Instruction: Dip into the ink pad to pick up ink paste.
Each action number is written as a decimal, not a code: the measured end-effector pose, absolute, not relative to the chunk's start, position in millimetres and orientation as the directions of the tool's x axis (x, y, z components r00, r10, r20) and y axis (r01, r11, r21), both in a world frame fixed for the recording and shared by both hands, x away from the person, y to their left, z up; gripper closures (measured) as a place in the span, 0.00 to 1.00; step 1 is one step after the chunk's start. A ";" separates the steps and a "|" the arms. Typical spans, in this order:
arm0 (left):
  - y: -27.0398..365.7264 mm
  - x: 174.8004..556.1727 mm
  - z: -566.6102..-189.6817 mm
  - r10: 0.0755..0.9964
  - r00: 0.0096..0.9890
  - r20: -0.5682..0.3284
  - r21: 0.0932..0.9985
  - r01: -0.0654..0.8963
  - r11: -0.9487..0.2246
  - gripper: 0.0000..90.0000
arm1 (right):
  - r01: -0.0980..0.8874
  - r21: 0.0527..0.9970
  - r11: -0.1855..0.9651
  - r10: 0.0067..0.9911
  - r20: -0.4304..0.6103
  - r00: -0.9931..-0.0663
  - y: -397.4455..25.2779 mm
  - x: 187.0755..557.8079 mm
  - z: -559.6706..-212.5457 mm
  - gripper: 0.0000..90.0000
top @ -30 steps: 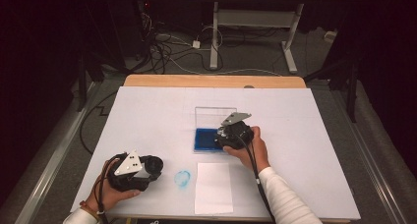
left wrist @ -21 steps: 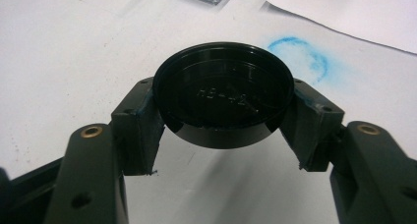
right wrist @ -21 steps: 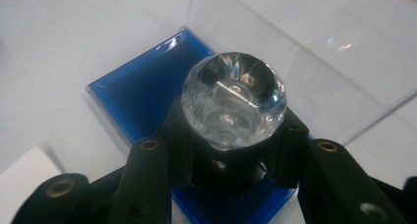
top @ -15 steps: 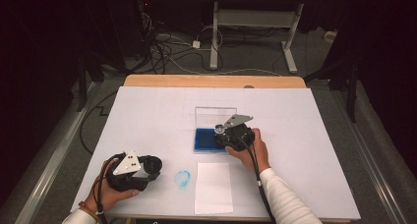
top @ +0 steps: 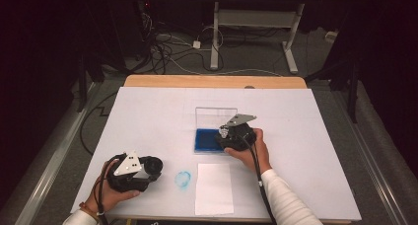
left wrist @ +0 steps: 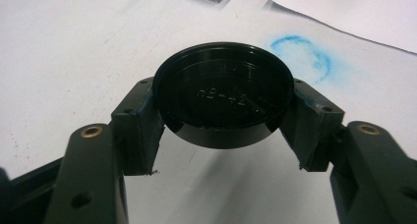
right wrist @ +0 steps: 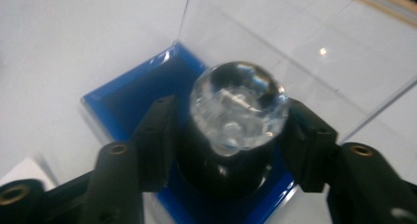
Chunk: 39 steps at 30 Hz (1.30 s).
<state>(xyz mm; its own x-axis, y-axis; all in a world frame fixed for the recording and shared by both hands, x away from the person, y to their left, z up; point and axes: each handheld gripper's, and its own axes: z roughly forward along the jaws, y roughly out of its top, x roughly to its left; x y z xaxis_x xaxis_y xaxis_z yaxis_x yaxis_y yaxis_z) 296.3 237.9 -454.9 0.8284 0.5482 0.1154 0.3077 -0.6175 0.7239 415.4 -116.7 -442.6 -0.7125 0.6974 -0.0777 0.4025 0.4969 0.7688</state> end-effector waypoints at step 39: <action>236.3 295.2 -455.1 0.552 0.824 0.131 0.719 0.304 -0.625 0.41 | 0.338 0.824 0.454 0.673 -0.069 -0.737 -128.3 402.8 -408.2 0.64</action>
<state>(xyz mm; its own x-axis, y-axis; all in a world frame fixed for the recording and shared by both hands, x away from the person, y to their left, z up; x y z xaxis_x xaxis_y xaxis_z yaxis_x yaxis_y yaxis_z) 295.2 236.3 -455.1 0.8239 0.5515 0.1306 0.3040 -0.6245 0.7194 402.8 -128.3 -408.2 -0.7367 0.6727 -0.0689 0.3379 0.4545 0.8242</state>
